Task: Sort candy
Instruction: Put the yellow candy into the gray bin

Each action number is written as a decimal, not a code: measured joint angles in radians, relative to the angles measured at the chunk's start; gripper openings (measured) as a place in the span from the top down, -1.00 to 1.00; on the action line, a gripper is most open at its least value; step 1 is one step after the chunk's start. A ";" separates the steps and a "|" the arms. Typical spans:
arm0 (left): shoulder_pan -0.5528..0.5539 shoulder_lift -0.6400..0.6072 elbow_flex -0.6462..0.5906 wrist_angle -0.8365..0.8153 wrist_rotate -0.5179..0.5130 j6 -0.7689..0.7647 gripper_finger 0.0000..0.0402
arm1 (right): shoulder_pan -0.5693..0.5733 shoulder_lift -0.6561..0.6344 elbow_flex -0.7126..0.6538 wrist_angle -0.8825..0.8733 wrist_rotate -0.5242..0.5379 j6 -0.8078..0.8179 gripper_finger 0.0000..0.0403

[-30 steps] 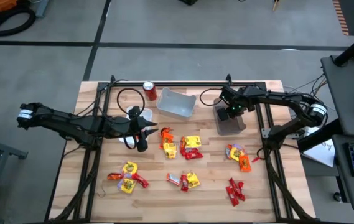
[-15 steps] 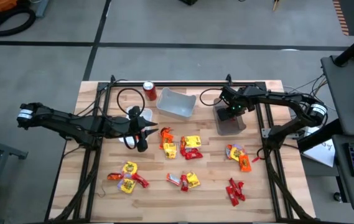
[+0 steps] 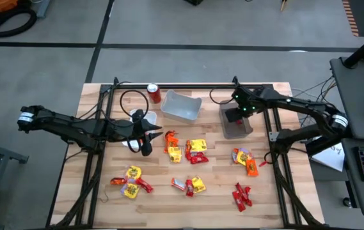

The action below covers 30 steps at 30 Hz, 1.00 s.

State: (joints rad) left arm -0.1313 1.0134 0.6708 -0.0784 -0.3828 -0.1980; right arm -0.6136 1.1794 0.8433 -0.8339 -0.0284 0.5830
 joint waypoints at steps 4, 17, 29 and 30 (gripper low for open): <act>0.000 0.000 0.000 0.000 0.007 -0.025 0.55 | 0.000 -0.082 0.000 0.001 -0.022 0.006 0.47; -0.001 0.095 -0.002 0.072 0.009 -0.074 0.55 | 0.110 -0.270 0.000 0.047 -0.107 0.045 0.57; -0.006 0.301 0.004 0.194 0.281 0.027 0.55 | 0.368 -0.302 0.000 0.066 -0.070 0.027 0.57; -0.007 0.318 0.004 0.197 0.300 0.035 0.55 | 0.392 -0.301 0.000 0.066 -0.049 0.027 0.58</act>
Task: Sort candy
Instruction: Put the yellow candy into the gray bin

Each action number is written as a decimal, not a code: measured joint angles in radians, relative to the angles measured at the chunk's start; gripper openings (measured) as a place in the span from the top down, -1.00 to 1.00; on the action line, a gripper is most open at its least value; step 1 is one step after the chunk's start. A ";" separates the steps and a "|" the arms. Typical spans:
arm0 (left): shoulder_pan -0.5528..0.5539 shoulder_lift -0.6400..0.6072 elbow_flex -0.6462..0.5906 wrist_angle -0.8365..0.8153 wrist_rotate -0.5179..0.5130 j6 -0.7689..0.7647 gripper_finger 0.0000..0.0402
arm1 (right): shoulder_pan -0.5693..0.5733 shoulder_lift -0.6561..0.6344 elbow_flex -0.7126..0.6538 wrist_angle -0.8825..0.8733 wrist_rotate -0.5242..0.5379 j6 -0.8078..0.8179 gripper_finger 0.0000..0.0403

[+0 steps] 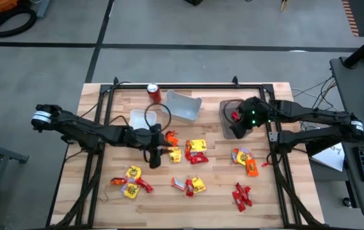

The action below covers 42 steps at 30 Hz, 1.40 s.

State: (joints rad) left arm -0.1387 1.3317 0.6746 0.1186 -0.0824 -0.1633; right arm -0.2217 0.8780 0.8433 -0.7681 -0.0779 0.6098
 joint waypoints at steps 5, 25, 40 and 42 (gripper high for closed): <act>-0.005 0.088 0.000 0.015 0.023 0.064 0.55 | 0.105 0.000 0.000 0.005 0.077 0.019 0.62; -0.016 0.277 0.000 0.038 -0.033 0.257 -0.07 | 0.265 0.013 0.000 0.060 0.161 0.021 0.57; -0.016 0.347 0.000 0.039 -0.034 0.257 0.24 | 0.265 0.046 0.000 0.071 0.160 0.015 0.55; -0.016 0.347 0.000 0.037 -0.035 0.257 0.34 | 0.265 0.055 0.000 0.071 0.160 0.015 0.57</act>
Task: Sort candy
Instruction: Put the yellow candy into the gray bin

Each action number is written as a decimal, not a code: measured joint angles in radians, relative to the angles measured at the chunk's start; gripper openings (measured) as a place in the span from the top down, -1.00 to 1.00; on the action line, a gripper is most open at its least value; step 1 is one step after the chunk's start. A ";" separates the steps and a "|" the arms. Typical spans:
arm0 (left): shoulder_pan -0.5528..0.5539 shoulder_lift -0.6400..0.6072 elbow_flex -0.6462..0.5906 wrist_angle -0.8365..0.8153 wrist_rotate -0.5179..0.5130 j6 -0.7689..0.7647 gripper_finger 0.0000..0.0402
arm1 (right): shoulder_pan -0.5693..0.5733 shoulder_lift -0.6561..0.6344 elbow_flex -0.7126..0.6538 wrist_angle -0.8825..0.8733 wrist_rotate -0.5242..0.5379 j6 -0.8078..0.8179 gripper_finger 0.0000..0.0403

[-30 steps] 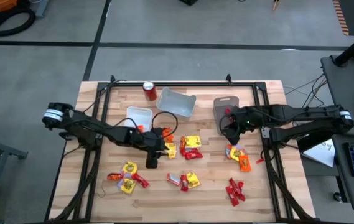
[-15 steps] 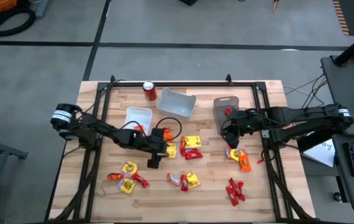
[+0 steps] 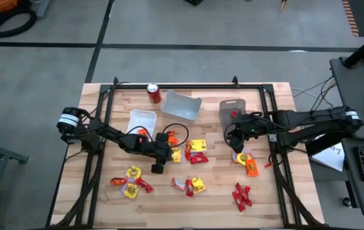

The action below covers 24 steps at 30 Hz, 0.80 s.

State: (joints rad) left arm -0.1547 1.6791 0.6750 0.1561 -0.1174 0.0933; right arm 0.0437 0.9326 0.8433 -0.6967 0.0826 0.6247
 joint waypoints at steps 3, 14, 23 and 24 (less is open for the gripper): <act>0.000 0.000 0.000 -0.003 0.000 0.000 0.51 | 0.000 0.016 0.000 0.001 0.000 0.000 0.58; 0.000 -0.017 0.000 -0.020 0.004 -0.006 0.97 | 0.000 0.064 0.000 0.010 0.000 -0.007 0.55; 0.004 -0.182 0.000 -0.020 0.080 -0.016 0.99 | 0.036 0.080 0.000 0.223 -0.002 -0.249 0.62; 0.005 -0.212 0.000 -0.015 0.096 -0.034 0.99 | 0.043 0.086 0.000 0.252 -0.003 -0.283 0.63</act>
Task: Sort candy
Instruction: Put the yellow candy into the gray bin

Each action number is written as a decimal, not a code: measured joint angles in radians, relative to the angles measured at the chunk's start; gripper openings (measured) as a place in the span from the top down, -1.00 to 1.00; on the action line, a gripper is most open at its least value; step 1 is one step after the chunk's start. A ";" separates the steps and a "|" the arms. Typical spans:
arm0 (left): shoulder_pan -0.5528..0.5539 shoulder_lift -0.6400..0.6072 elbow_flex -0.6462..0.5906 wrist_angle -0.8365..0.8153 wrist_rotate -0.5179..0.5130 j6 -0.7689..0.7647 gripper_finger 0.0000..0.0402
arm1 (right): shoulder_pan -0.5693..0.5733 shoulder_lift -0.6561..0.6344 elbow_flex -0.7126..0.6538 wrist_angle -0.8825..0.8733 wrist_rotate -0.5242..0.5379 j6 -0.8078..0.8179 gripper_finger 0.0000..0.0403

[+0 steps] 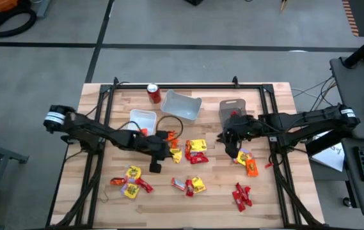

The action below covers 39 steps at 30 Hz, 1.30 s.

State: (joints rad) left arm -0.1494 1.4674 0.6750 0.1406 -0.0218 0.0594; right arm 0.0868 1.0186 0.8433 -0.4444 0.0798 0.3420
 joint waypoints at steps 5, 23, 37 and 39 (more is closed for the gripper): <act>0.014 -0.135 0.000 0.005 0.050 -0.162 0.99 | 0.027 0.060 0.000 0.129 0.001 -0.158 0.64; 0.013 -0.129 -0.005 0.173 0.093 -0.524 0.99 | 0.053 0.346 0.040 0.600 -0.055 -0.563 0.08; 0.016 -0.078 -0.005 0.238 0.093 -0.532 0.99 | 0.053 0.476 0.138 0.599 -0.123 -0.614 0.06; 0.016 -0.079 -0.005 0.241 0.093 -0.528 0.99 | 0.053 0.483 0.142 0.597 -0.133 -0.616 0.19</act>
State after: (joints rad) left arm -0.1337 1.3880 0.6704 0.3817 0.0708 -0.4686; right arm 0.1393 1.5020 0.9851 0.1524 -0.0532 -0.2741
